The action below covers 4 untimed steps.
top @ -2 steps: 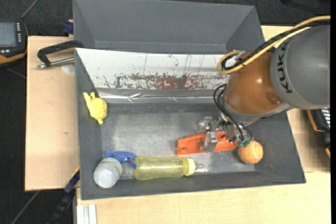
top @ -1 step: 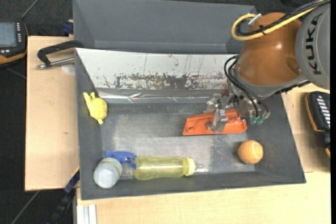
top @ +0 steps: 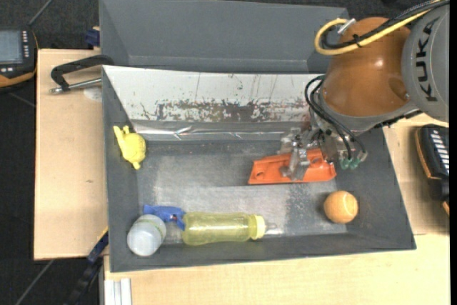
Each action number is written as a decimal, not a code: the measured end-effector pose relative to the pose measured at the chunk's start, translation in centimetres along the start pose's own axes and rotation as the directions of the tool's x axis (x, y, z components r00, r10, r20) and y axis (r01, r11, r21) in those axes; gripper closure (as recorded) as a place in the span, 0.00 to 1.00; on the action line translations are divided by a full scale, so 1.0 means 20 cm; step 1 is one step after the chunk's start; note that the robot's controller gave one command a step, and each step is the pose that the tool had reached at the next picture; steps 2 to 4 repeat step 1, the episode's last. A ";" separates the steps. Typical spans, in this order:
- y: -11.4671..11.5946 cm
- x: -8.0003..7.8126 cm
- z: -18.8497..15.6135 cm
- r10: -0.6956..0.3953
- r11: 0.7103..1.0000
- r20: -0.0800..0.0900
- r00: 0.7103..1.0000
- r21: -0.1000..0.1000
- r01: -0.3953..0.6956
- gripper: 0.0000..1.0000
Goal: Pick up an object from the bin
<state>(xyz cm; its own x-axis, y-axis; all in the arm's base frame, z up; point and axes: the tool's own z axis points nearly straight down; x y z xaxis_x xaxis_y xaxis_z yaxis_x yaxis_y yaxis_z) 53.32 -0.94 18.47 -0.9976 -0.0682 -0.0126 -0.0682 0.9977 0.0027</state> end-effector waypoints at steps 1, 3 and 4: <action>-0.02 0.02 -0.30 0.032 0.999 0.000 0.999 -0.001 -0.032 1.00; -0.02 0.02 -0.30 0.032 0.999 0.000 0.999 -0.001 -0.032 1.00; -0.02 0.02 -0.30 0.032 0.999 0.000 0.999 -0.001 -0.032 1.00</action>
Offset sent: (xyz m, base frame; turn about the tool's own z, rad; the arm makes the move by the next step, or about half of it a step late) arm -0.0038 -0.0016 0.1135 -0.0092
